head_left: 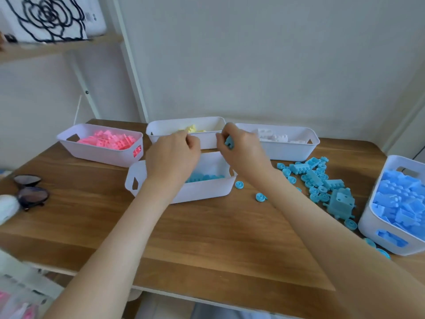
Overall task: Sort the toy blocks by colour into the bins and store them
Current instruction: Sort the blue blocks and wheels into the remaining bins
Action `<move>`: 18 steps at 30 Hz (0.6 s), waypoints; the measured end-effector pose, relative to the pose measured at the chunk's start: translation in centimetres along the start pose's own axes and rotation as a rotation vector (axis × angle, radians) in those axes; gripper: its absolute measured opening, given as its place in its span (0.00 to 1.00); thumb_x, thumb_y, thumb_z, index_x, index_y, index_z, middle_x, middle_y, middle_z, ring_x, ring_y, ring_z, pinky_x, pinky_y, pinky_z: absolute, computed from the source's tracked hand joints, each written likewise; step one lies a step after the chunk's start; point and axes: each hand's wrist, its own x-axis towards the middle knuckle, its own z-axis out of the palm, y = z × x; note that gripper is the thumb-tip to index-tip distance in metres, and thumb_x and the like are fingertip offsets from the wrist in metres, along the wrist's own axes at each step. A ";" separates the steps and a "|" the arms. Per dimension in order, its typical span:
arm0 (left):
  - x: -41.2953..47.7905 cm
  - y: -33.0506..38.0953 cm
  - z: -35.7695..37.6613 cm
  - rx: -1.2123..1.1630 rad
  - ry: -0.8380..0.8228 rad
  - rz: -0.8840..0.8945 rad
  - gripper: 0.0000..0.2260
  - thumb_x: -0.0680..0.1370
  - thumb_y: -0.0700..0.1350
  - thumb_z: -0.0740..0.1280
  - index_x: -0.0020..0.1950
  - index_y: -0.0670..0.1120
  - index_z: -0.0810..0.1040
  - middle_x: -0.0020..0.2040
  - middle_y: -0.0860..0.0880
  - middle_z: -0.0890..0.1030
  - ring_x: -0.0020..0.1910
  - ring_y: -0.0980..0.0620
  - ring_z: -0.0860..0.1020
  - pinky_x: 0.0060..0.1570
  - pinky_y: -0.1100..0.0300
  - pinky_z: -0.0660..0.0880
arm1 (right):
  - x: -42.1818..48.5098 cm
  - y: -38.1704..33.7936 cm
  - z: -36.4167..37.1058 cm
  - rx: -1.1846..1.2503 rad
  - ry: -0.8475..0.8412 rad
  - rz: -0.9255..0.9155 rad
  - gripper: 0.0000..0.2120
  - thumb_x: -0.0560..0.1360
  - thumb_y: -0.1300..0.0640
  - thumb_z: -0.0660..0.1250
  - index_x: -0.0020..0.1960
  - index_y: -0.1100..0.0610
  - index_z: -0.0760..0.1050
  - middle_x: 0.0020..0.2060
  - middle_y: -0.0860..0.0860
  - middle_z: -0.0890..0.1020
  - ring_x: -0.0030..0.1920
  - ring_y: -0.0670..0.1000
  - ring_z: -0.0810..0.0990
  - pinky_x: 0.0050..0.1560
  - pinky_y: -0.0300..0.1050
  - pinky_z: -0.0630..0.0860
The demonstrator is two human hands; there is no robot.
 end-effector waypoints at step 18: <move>1.0 -5.7 2.8 -0.052 -0.517 -0.041 0.13 0.81 0.48 0.56 0.38 0.50 0.72 0.34 0.51 0.74 0.34 0.55 0.72 0.30 0.64 0.62 | 0.8 -1.7 4.2 -0.144 -0.556 -0.123 0.13 0.81 0.49 0.53 0.53 0.58 0.68 0.50 0.51 0.71 0.44 0.51 0.71 0.33 0.41 0.58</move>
